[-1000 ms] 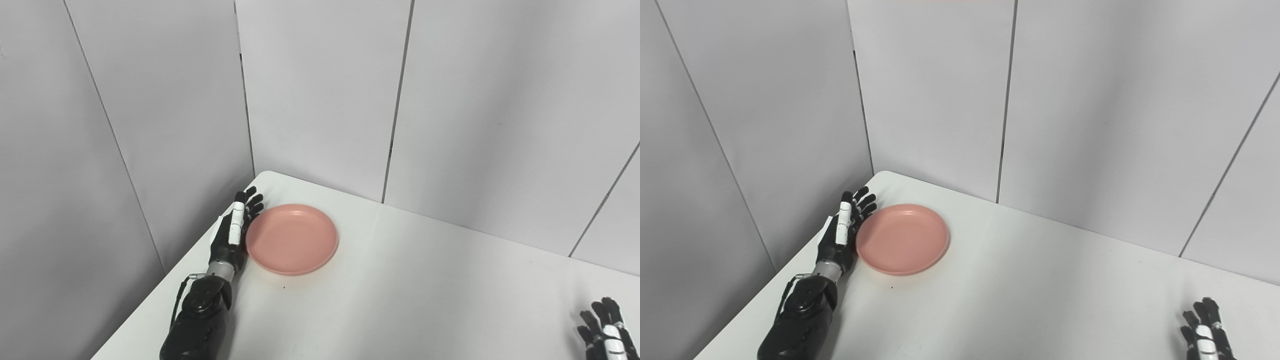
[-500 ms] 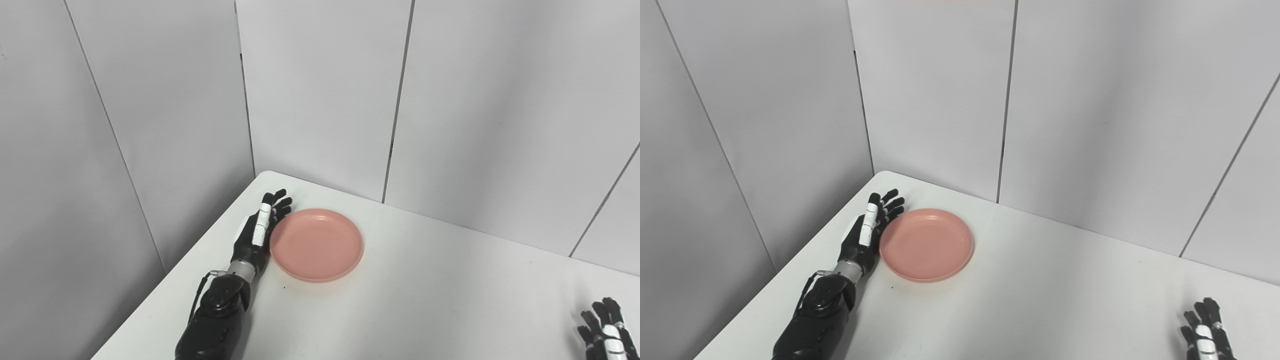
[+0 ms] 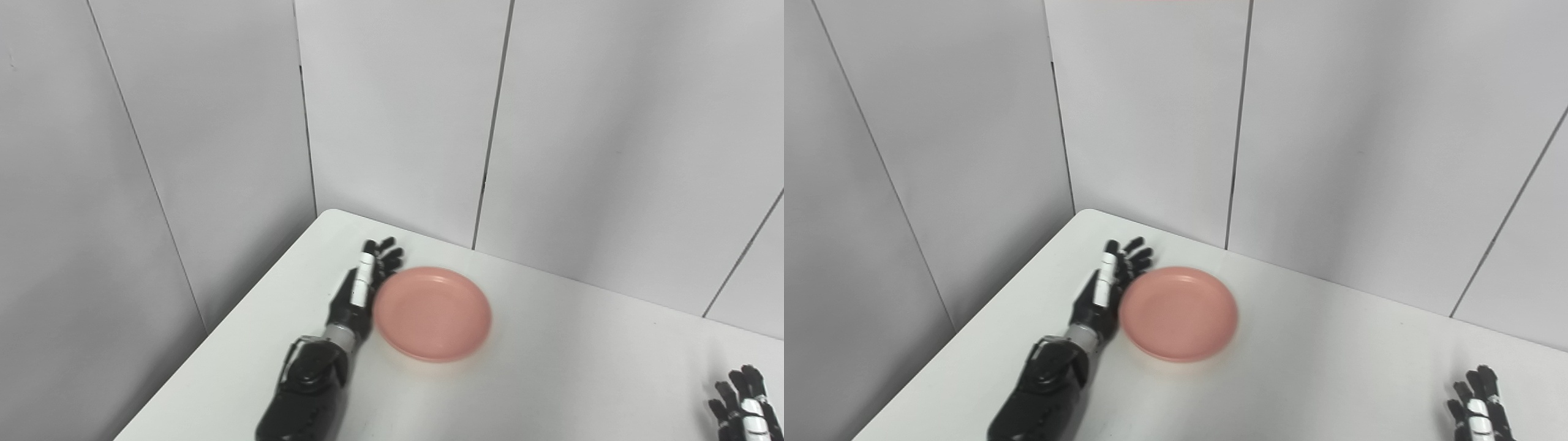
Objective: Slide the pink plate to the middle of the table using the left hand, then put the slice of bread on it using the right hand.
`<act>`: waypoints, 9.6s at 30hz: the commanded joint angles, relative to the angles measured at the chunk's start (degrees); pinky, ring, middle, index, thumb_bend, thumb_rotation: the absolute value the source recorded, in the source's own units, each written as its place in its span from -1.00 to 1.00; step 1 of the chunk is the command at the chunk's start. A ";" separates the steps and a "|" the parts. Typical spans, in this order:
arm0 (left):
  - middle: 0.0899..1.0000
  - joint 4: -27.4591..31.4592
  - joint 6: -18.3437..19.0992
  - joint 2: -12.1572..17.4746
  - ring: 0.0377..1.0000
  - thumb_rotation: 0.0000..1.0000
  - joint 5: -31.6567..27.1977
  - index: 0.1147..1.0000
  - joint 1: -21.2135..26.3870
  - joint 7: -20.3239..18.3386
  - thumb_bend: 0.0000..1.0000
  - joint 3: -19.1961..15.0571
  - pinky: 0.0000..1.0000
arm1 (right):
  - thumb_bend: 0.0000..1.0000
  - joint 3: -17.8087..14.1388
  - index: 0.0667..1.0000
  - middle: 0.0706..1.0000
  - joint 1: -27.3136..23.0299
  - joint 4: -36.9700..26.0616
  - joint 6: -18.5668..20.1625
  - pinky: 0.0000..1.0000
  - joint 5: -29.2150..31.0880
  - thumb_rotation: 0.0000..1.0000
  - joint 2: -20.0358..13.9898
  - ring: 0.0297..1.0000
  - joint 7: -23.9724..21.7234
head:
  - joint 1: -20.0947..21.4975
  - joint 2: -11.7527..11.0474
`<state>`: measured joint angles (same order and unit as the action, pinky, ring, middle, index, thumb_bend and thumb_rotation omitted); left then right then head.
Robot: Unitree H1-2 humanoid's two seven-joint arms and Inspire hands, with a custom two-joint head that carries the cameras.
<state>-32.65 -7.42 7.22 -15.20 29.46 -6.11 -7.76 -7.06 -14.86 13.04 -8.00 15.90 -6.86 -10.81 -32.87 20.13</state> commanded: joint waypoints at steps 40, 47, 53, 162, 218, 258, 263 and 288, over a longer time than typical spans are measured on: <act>0.88 10.85 5.91 -8.09 0.93 1.00 5.49 0.84 -7.01 -1.95 0.62 6.82 1.00 | 0.47 2.12 0.90 0.89 -0.83 -6.75 -0.18 1.00 -1.79 0.44 2.54 0.92 1.61 | 26.30 9.45; 0.89 12.40 8.24 -7.16 0.93 1.00 3.85 0.84 -7.68 -4.03 0.62 6.42 1.00 | 0.47 3.78 0.89 0.87 -1.78 -6.78 -0.13 1.00 -6.27 0.46 4.45 0.88 4.70 | 34.05 9.67; 0.86 11.22 7.46 -6.96 0.89 1.00 3.18 0.83 -8.08 -5.66 0.57 6.91 0.98 | 0.36 5.78 0.93 0.90 -3.03 -5.79 -1.36 1.00 -10.64 0.52 3.50 0.93 4.87 | 37.77 8.52; 0.90 1.55 -5.95 -7.98 0.90 0.92 3.95 0.85 -4.40 -8.42 0.71 6.68 0.94 | 1.00 19.05 1.00 0.96 -11.96 1.85 8.25 0.98 -51.32 -0.54 -50.39 0.95 -18.44 | 60.30 4.72; 0.91 9.63 0.76 -12.19 0.93 1.00 8.92 0.88 -6.38 -0.04 0.47 8.78 1.00 | 0.05 13.44 -0.08 -0.29 -19.40 -14.51 0.98 -0.61 -38.65 -1.00 -28.43 -0.53 -9.58 | 47.10 6.82; 0.88 8.10 -0.77 -16.26 0.90 1.00 14.91 0.87 -5.87 5.32 0.52 11.75 0.96 | 0.05 25.83 -0.09 -0.28 -26.54 2.20 -3.64 -0.63 -45.78 -1.00 -13.12 -0.53 -8.05 | 31.06 10.70; 0.86 8.40 -0.96 -16.55 0.89 1.00 14.96 0.86 -5.99 5.37 0.50 11.81 0.94 | 0.06 26.51 -0.08 -0.26 -26.72 5.91 -4.54 -0.60 -47.64 -1.00 -12.63 -0.49 -6.02 | 30.97 10.75; 0.89 8.57 -0.50 -16.62 0.92 1.00 14.34 0.89 -5.76 4.72 0.53 12.01 0.93 | 0.46 29.03 0.63 0.71 -24.87 6.67 -8.77 0.55 -52.44 -0.36 -13.32 0.67 -0.93 | 32.86 10.76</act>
<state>-24.37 -8.07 -8.61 -0.29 23.00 -0.83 4.00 22.59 -38.31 21.94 -16.78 -37.33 -19.49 -11.34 0.00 30.85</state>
